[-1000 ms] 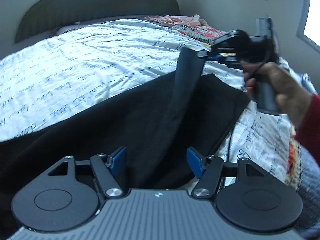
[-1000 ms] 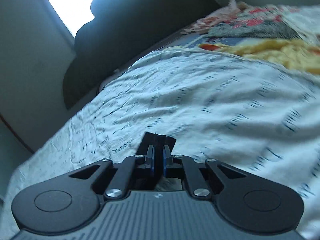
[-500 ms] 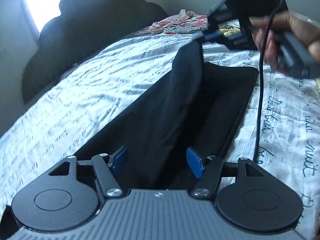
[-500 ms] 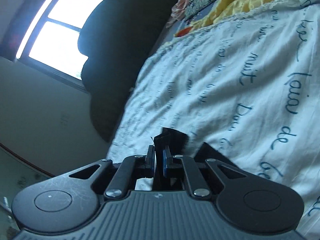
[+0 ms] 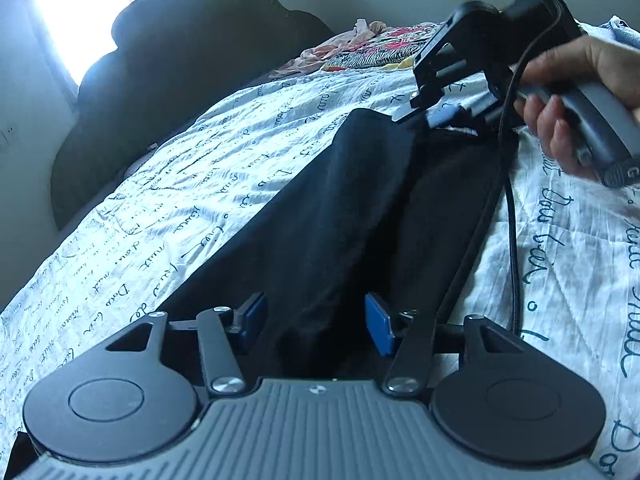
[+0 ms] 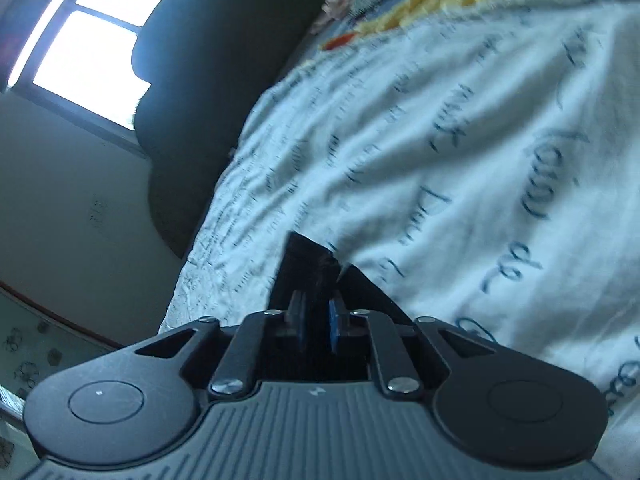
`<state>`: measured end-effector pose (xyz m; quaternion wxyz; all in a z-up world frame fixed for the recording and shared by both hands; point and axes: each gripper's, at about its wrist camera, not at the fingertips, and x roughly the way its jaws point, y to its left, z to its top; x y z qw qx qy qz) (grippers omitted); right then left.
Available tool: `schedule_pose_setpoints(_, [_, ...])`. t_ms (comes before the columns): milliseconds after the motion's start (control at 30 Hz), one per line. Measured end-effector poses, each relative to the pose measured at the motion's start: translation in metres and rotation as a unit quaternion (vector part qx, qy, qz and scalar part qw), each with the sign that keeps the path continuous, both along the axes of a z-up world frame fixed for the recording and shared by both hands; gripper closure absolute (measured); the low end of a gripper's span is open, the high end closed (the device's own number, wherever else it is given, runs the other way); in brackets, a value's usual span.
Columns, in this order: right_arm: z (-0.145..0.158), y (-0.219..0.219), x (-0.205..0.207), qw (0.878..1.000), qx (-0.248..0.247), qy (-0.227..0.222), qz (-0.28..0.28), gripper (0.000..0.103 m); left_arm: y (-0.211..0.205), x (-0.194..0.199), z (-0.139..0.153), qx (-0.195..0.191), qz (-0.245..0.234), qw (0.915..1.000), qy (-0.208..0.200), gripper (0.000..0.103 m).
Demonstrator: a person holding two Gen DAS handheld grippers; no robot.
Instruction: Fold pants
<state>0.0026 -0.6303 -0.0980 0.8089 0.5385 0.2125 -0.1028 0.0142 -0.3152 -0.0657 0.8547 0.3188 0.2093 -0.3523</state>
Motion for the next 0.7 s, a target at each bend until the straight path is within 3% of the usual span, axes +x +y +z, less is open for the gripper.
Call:
schedule_pose_setpoints(67, [-0.005, 0.001, -0.002, 1.0, 0.009, -0.008, 0.002, 0.075, 0.0, -0.001, -0.001, 0.001, 0.0, 1.0, -0.003, 0.043])
schedule_pose_setpoints(167, [0.0, 0.008, 0.001, 1.0, -0.017, -0.011, 0.009, 0.066, 0.001, -0.002, -0.001, -0.002, 0.003, 1.0, -0.003, 0.042])
schedule_pose_setpoints(267, [0.001, 0.012, 0.013, 1.0, -0.021, -0.016, 0.016, 0.066, 0.002, -0.001, -0.001, -0.006, 0.007, 1.0, 0.0, 0.04])
schedule_pose_setpoints(333, [-0.003, 0.011, 0.02, 1.0, -0.021, -0.015, 0.014, 0.072, 0.001, -0.001, -0.001, 0.001, 0.006, 1.0, -0.007, 0.037])
schedule_pose_setpoints(367, [-0.002, 0.011, 0.022, 1.0, -0.02, -0.013, 0.015, 0.091, 0.0, -0.003, 0.0, 0.006, 0.005, 0.9999, -0.014, 0.034])
schedule_pose_setpoints(400, [-0.001, 0.011, 0.023, 1.0, -0.015, -0.015, 0.017, 0.1, -0.001, -0.003, 0.0, 0.01, 0.006, 0.9997, -0.022, 0.032])
schedule_pose_setpoints(600, [0.054, 0.013, 0.01, 0.993, -0.017, -0.11, 0.032, 0.1, -0.007, -0.011, -0.003, 0.025, 0.012, 0.998, -0.057, 0.027])
schedule_pose_setpoints(667, [0.074, 0.017, 0.01, 0.99, -0.032, -0.128, 0.046, 0.1, -0.007, -0.008, -0.001, 0.016, 0.02, 0.9987, -0.044, 0.035])
schedule_pose_setpoints(700, [0.081, 0.019, 0.01, 0.989, -0.036, -0.133, 0.053, 0.1, -0.005, -0.005, 0.0, 0.009, 0.026, 0.9991, -0.034, 0.047])
